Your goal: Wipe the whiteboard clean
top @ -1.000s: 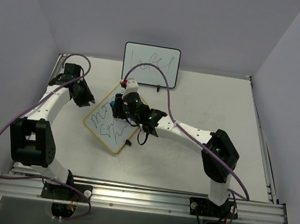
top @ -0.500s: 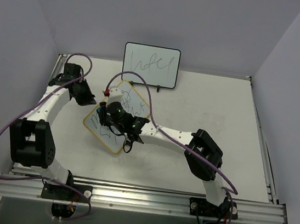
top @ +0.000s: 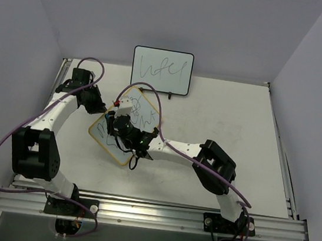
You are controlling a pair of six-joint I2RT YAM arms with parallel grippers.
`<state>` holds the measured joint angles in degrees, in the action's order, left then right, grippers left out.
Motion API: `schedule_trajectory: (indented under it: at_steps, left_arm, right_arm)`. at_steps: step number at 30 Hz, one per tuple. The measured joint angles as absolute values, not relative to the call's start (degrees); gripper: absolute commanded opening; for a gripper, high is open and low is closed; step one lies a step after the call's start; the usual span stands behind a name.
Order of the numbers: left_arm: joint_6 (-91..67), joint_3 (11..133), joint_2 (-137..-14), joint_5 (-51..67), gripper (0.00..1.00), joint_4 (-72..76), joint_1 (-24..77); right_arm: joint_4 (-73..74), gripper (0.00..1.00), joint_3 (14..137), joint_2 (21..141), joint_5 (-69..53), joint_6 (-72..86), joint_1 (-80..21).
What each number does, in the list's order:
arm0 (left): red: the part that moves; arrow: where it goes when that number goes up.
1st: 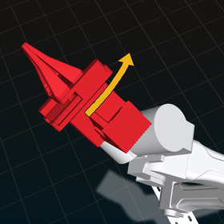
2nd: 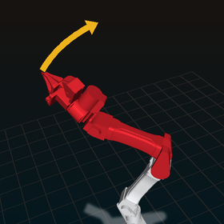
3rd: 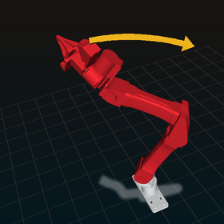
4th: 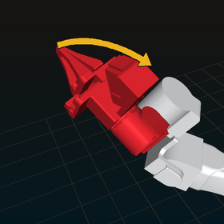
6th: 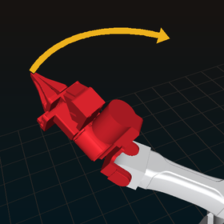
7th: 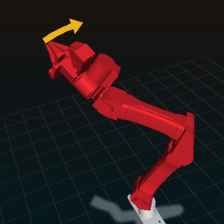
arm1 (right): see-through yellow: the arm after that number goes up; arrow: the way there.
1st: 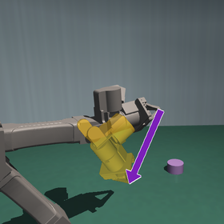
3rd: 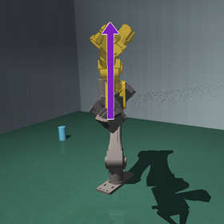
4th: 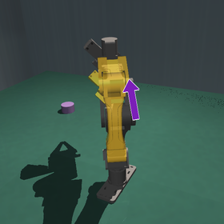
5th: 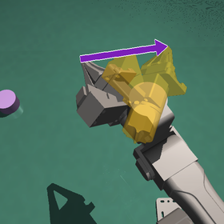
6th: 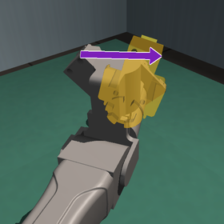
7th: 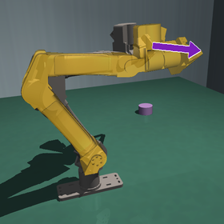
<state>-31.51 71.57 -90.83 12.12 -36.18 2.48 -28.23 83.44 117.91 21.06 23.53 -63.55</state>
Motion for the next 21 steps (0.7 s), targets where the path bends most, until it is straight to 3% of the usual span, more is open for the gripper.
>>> schedule_trajectory:
  at_steps: [21]
  left_arm:
    - [-29.3, 71.6, -90.8, 12.4, 0.02, -34.4, 3.4]
  right_arm:
    - [-33.7, 0.0, 80.3, 118.5, 25.3, 25.9, -58.1]
